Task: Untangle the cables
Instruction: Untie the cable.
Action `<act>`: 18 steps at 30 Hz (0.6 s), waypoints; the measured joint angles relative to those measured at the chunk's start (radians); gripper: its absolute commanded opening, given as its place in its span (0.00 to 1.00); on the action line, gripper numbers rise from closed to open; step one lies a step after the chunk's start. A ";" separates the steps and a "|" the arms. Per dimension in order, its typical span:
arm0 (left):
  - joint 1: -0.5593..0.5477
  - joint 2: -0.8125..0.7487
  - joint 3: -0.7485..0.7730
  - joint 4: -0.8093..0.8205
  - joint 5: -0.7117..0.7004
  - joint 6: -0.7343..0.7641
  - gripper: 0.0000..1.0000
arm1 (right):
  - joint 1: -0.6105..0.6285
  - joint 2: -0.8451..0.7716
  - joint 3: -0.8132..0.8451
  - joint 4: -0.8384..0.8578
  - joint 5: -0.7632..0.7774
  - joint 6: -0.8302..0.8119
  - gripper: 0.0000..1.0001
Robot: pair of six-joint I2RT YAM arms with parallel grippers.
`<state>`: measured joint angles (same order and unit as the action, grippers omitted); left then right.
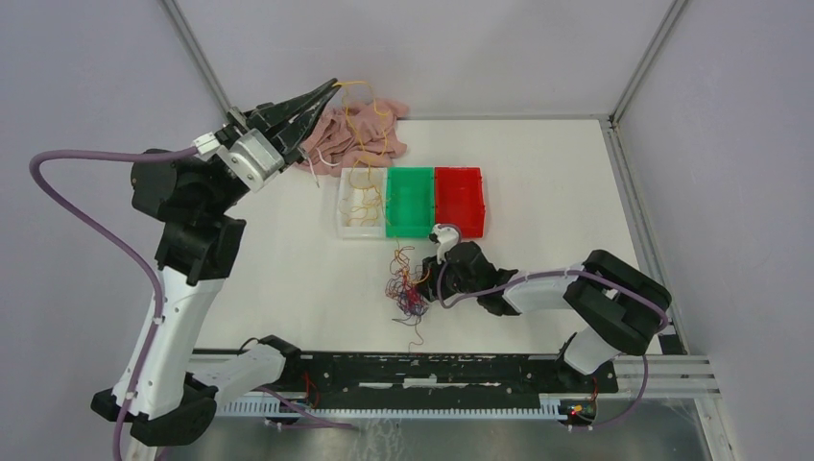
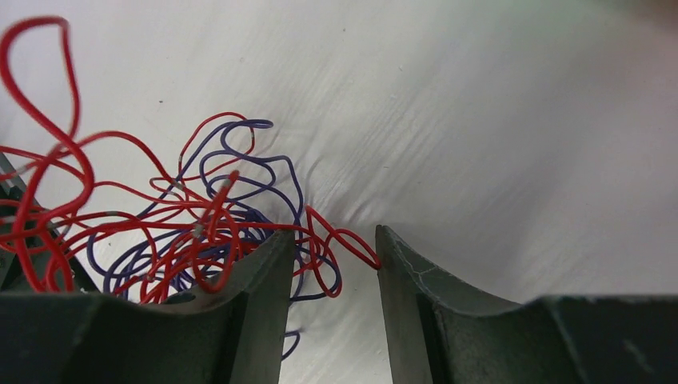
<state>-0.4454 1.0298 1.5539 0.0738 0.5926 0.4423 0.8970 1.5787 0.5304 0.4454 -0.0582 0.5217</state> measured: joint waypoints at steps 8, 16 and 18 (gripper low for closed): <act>0.000 0.035 0.037 0.127 -0.093 0.042 0.03 | 0.000 -0.010 -0.034 0.043 0.034 -0.003 0.47; 0.000 0.115 0.199 0.173 -0.124 0.083 0.03 | 0.004 -0.024 -0.060 0.070 0.070 -0.005 0.47; 0.000 0.128 0.233 0.182 -0.124 0.105 0.03 | 0.005 -0.042 -0.063 0.045 0.087 -0.012 0.47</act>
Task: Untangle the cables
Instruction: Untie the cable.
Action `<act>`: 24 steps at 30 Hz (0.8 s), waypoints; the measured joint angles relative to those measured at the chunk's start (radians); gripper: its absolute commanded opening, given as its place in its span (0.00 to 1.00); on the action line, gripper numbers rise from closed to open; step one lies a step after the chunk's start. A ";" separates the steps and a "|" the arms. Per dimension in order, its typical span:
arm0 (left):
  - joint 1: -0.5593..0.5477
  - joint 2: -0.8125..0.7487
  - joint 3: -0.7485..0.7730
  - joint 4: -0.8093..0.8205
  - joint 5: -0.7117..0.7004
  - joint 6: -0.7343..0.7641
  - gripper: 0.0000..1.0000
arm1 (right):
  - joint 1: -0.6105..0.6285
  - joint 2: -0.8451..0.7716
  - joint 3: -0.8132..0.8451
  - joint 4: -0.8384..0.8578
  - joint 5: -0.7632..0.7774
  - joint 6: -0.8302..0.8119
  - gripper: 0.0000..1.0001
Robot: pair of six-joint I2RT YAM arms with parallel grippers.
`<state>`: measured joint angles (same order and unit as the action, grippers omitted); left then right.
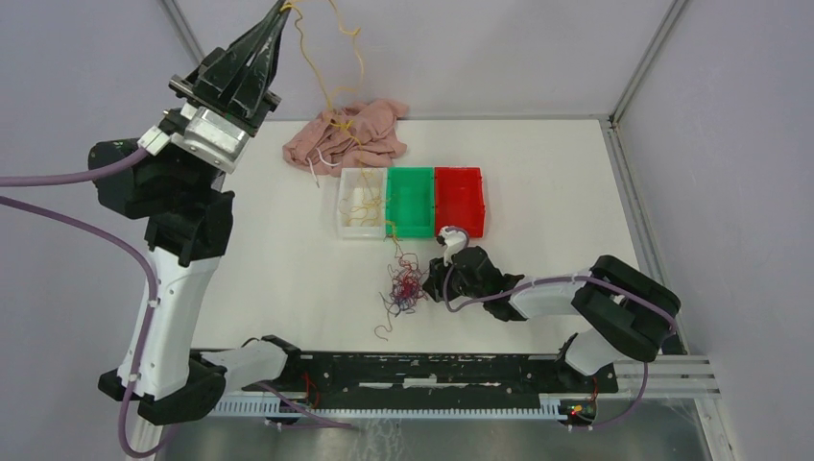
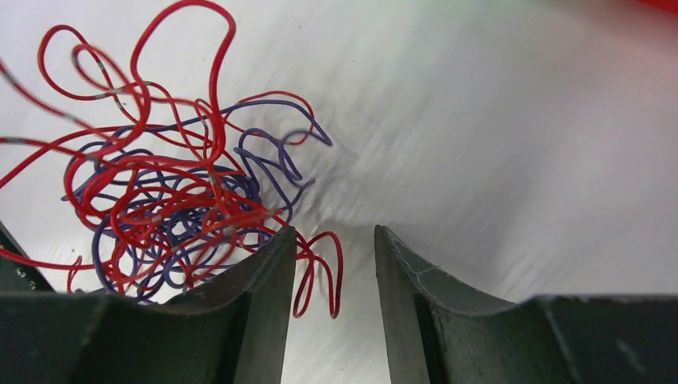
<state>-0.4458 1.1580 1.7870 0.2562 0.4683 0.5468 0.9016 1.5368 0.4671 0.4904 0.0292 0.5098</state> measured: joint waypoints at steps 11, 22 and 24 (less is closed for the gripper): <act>0.000 0.092 0.166 0.063 -0.087 0.092 0.03 | 0.000 -0.036 -0.012 -0.047 0.036 -0.014 0.47; 0.000 0.358 0.508 0.211 -0.264 0.285 0.03 | 0.000 -0.050 -0.062 0.018 0.066 -0.016 0.47; 0.000 0.411 0.597 0.218 -0.266 0.308 0.03 | 0.000 -0.050 -0.072 0.035 0.072 -0.014 0.46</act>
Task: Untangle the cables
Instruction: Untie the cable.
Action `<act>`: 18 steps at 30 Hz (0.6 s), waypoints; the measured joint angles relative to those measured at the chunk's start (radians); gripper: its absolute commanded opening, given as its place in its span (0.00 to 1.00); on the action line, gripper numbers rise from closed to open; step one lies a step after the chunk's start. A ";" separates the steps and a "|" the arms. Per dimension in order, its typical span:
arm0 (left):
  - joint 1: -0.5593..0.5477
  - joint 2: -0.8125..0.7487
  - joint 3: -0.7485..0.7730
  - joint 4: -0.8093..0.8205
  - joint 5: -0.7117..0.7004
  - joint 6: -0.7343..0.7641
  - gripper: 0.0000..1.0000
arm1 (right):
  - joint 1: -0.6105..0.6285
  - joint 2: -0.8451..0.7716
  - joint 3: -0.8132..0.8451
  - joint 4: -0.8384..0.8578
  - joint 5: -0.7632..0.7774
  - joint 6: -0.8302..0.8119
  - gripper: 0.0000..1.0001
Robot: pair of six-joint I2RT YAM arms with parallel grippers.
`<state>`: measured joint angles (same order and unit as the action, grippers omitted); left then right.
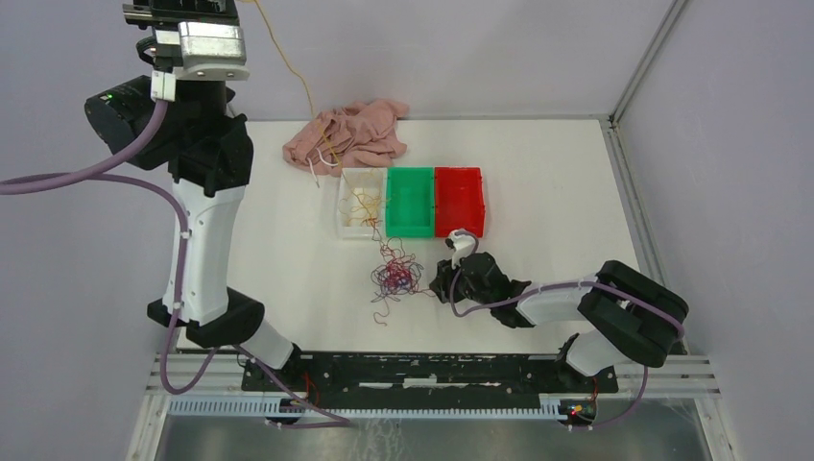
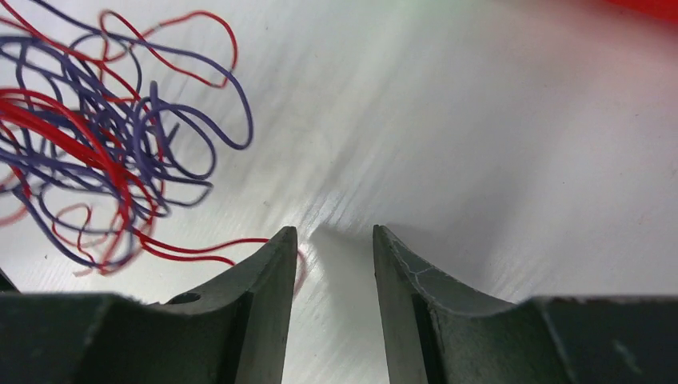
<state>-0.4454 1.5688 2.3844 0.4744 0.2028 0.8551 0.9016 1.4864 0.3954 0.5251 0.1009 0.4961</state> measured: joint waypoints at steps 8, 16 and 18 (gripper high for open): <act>0.000 -0.043 -0.051 -0.011 0.023 -0.007 0.03 | 0.000 -0.011 -0.023 0.030 0.016 0.015 0.61; -0.017 -0.303 -0.533 -0.089 0.171 -0.116 0.03 | 0.000 -0.281 0.071 -0.220 -0.029 -0.061 0.92; -0.023 -0.321 -0.578 -0.104 0.190 -0.143 0.03 | 0.000 -0.300 0.182 -0.248 -0.067 -0.098 0.99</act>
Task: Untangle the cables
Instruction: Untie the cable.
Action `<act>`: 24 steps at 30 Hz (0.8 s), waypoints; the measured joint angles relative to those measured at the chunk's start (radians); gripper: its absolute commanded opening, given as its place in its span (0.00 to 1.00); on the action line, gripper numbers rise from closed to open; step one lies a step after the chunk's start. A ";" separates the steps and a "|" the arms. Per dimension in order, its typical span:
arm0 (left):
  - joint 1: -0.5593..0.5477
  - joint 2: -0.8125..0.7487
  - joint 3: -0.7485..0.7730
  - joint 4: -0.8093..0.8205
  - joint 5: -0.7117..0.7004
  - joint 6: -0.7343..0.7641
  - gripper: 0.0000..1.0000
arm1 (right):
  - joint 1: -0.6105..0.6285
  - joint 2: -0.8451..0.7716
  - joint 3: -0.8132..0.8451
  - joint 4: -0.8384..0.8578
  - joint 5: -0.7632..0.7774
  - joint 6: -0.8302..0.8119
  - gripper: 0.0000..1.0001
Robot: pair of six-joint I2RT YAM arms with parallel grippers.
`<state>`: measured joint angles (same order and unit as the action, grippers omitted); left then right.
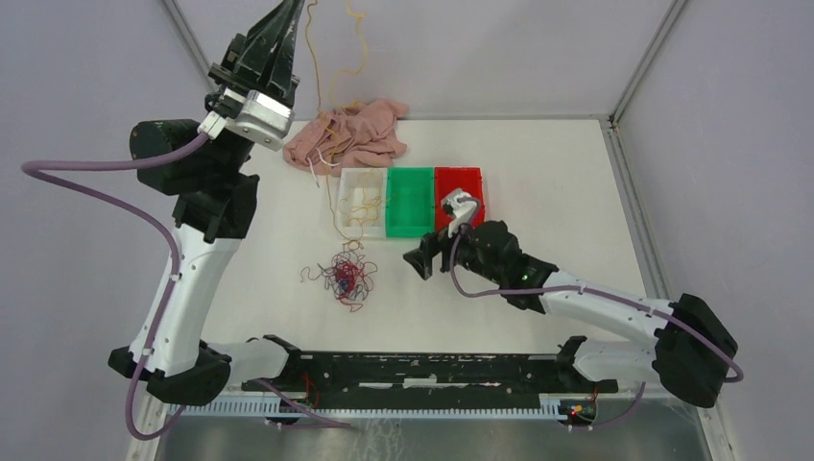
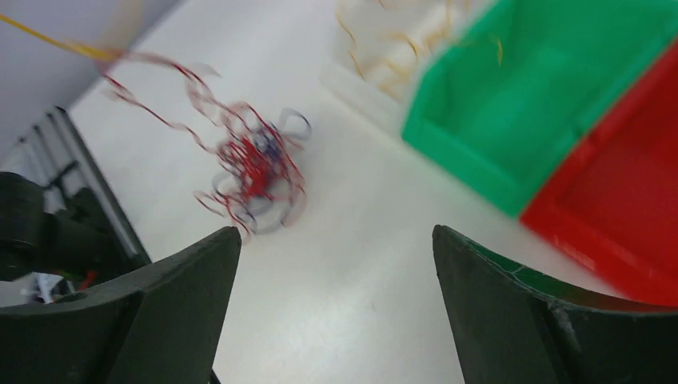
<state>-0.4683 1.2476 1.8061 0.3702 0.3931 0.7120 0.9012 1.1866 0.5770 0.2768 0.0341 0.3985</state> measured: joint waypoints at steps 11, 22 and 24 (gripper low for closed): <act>-0.005 -0.026 -0.074 -0.055 0.058 -0.052 0.03 | 0.030 0.153 0.411 0.079 -0.249 -0.099 0.94; -0.012 -0.012 0.017 -0.080 0.063 -0.058 0.03 | 0.064 0.445 0.596 0.066 -0.293 -0.101 0.64; -0.012 -0.002 0.055 -0.081 0.063 -0.065 0.03 | 0.064 0.503 0.591 0.059 -0.275 -0.091 0.61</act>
<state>-0.4801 1.2453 1.8606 0.2890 0.4561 0.6468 0.9649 1.6897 1.1683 0.3355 -0.2413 0.3073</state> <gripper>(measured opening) 0.046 0.646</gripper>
